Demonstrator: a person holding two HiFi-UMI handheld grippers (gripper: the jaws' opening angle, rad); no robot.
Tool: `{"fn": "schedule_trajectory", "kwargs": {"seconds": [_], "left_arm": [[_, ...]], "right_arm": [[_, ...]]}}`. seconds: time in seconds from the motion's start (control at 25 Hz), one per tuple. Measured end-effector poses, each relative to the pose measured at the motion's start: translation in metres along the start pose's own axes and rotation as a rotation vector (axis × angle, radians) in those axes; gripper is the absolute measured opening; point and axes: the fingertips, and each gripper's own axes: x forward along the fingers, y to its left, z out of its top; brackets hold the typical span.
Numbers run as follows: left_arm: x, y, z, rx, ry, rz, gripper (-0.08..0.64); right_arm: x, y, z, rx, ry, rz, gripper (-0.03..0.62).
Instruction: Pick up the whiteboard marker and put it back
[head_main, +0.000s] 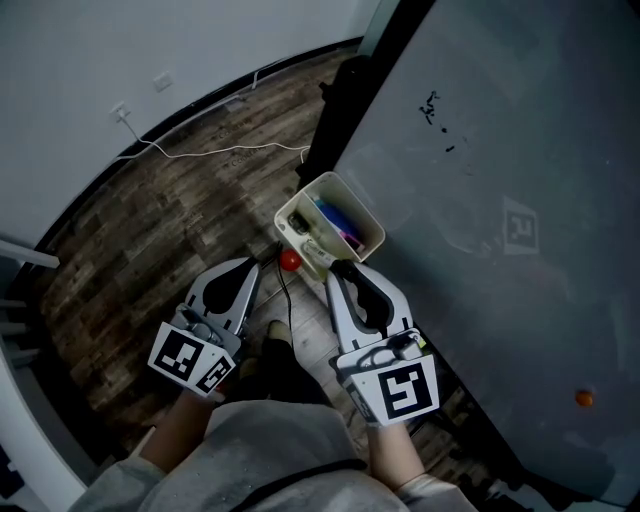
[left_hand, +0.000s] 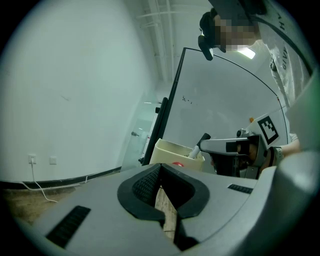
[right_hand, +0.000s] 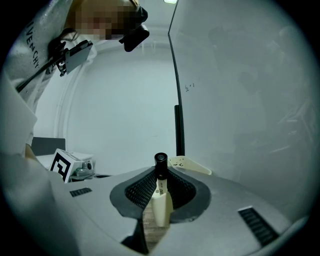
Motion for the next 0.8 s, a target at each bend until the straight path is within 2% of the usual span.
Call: {"fn": "schedule_trajectory", "kwargs": {"seconds": [0.12, 0.8], "left_arm": [[-0.0017, 0.0022, -0.0017, -0.003, 0.004, 0.008, 0.014], [-0.0030, 0.0083, -0.0067, -0.024, 0.013, 0.027, 0.014]], "right_arm": [[0.0006, -0.0014, -0.0085, -0.023, 0.042, -0.023, 0.075], [0.0028, 0.0004, -0.0095, -0.030, 0.028, -0.022, 0.075]]}}
